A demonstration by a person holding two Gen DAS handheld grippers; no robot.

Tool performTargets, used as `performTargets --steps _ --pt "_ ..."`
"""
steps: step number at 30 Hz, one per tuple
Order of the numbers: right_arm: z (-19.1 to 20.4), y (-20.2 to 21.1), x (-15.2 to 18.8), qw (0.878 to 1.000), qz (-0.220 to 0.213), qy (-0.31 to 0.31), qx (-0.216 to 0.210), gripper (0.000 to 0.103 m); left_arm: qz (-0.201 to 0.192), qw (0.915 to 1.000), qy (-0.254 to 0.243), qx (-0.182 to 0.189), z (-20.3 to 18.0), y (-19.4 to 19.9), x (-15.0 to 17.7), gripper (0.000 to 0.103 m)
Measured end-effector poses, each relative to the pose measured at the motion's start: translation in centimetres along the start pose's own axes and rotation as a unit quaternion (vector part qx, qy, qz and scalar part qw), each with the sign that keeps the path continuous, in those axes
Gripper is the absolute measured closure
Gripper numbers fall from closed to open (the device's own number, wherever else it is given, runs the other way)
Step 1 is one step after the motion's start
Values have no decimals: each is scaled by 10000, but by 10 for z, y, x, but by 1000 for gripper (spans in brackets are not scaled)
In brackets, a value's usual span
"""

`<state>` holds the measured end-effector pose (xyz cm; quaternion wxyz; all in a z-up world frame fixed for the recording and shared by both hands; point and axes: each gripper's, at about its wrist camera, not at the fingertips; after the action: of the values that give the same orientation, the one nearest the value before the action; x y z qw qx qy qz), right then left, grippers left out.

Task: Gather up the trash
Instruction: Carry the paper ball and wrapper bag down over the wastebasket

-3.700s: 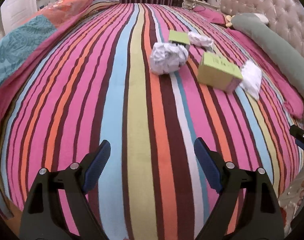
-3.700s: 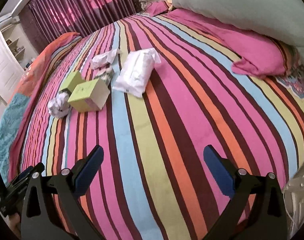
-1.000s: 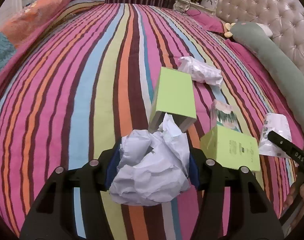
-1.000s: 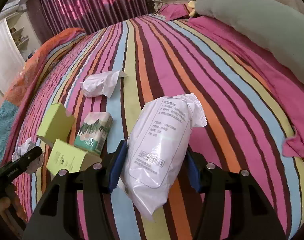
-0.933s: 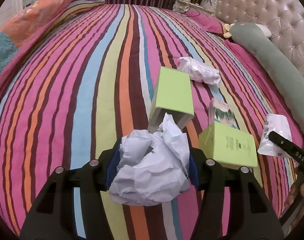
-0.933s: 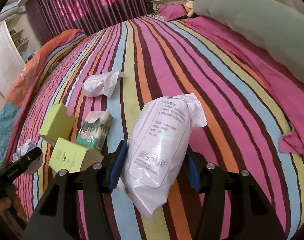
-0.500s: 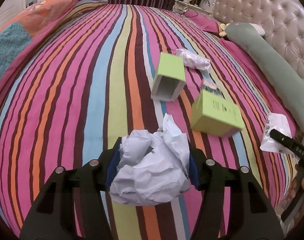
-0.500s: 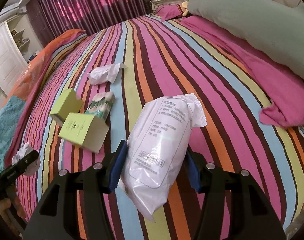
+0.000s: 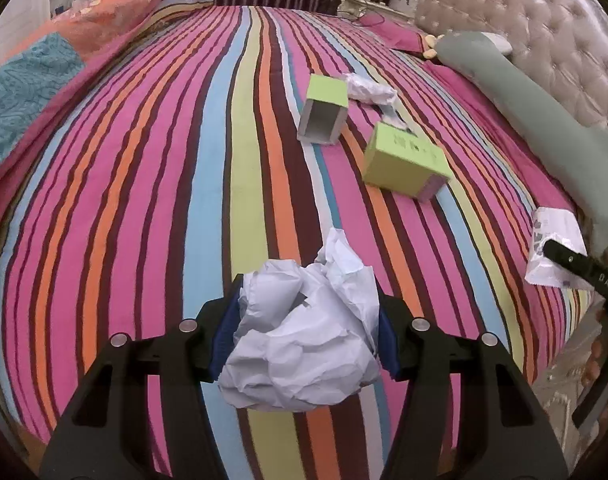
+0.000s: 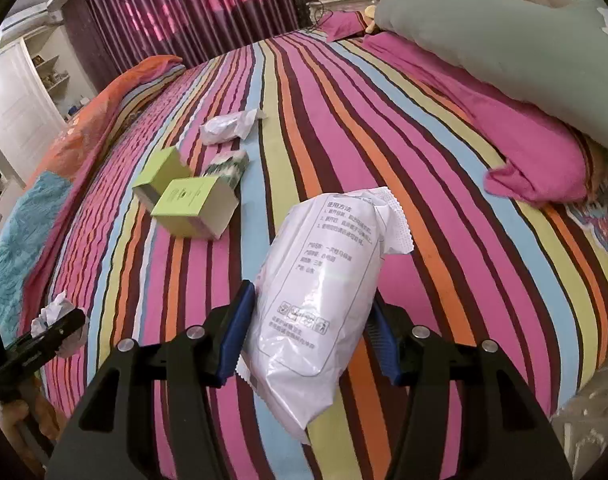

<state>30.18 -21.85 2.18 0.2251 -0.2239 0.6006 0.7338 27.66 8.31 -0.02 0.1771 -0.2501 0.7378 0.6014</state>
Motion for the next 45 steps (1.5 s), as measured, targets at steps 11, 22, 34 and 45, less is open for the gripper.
performTargets --steps 11,22,34,45 --pt "13 45 54 9994 -44 341 -74 51 32 9998 -165 61 -3 36 59 47" --pt "24 77 100 9981 34 518 -334 51 100 9990 -400 180 -17 65 111 47" --pt "31 84 182 9937 698 674 -555 51 702 9929 -812 513 -49 65 189 47" --pt "26 47 237 9827 1710 610 -358 51 1753 9771 -1080 534 -68 28 246 47"
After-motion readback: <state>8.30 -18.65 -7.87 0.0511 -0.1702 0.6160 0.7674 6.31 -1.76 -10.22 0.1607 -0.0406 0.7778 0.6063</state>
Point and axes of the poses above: each gripper's, at about its wrist camera, not at the fingertips, and y roughly against the way its jaws point, z to its left, x to its underside, and after that the axes turned 2 degrees about x, right-handed
